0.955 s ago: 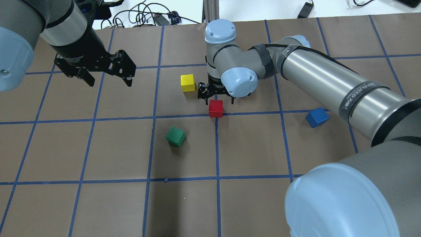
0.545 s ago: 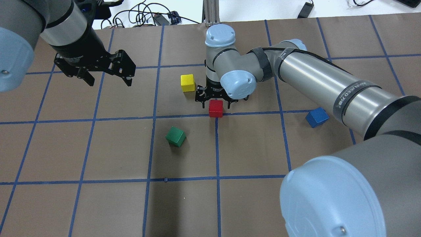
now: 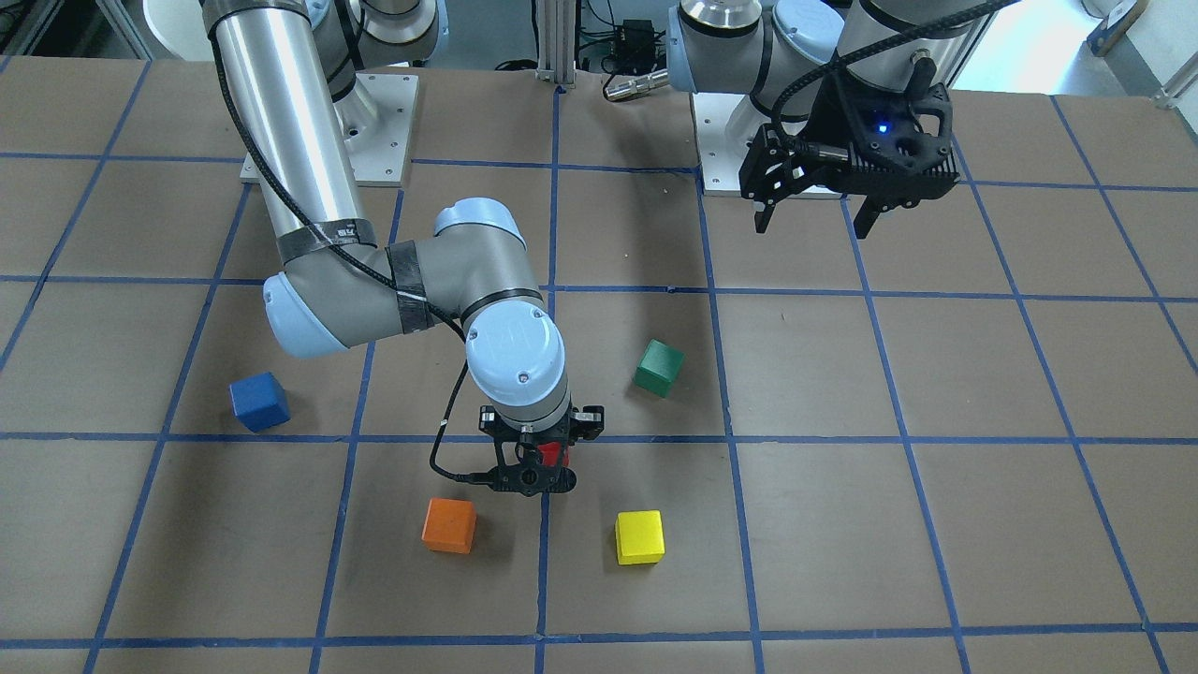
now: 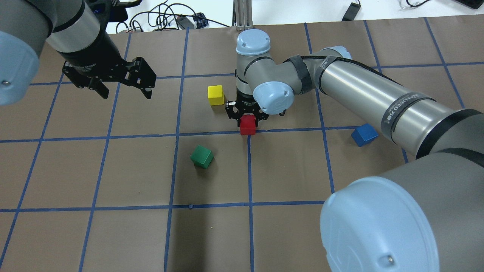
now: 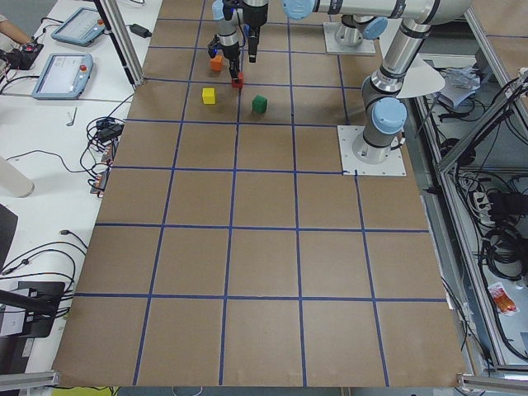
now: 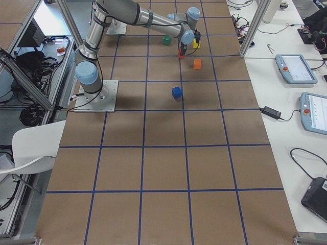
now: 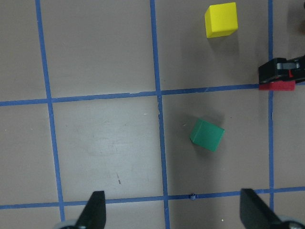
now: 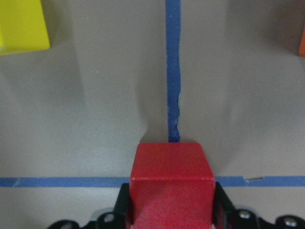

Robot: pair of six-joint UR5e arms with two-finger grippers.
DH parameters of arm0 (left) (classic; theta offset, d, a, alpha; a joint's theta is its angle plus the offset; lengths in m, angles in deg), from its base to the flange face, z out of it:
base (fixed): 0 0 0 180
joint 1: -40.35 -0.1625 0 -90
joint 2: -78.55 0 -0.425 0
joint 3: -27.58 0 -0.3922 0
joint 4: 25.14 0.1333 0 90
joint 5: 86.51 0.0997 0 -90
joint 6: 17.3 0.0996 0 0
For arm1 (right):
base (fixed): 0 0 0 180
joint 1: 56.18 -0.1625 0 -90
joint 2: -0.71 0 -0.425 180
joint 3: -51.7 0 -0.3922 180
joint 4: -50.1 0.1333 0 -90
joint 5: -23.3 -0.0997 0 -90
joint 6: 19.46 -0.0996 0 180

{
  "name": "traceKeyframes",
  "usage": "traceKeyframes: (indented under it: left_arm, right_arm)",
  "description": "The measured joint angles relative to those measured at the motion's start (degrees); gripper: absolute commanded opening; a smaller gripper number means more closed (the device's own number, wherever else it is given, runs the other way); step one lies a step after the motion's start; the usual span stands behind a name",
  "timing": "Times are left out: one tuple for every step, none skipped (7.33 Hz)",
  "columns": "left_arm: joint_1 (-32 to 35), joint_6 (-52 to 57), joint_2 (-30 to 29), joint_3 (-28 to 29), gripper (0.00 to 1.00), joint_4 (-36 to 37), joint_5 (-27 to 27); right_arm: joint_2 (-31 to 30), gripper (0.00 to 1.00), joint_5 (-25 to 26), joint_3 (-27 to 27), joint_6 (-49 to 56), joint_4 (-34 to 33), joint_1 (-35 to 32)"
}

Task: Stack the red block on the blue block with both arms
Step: 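Close the right gripper on the red cube and lift it, then carry the red cube with the right gripper above the blue cube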

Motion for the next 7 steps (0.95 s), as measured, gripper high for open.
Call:
traceKeyframes:
  left_arm:
    - [0.0,0.0,0.0,0.0,1.00,0.0,0.0]
    - [0.0,0.0,0.0,0.0,1.00,0.0,0.0]
    - [0.0,0.0,0.0,0.0,1.00,0.0,0.0]
    - [0.0,-0.1,0.0,0.0,1.00,0.0,-0.1]
    - [0.0,-0.1,0.0,0.0,1.00,0.1,-0.1]
    - [0.1,-0.1,0.0,0.0,1.00,0.1,-0.1]
    - [0.1,-0.1,0.0,0.0,1.00,0.1,-0.1]
  right_arm:
    - [-0.4,0.00,0.4,0.3,0.2,0.2,0.0]
    - [-1.2,0.00,0.7,0.9,0.5,1.0,0.2]
    - [-2.6,0.00,0.8,2.2,1.3,3.5,0.9]
    - [-4.2,0.00,1.0,4.0,2.8,7.7,2.4]
    - [-6.1,0.00,1.4,6.2,4.5,13.2,5.1]
    - [-8.2,0.00,1.5,7.6,6.7,17.9,8.7]
    - [-10.3,0.00,1.6,8.0,11.1,21.5,12.5]
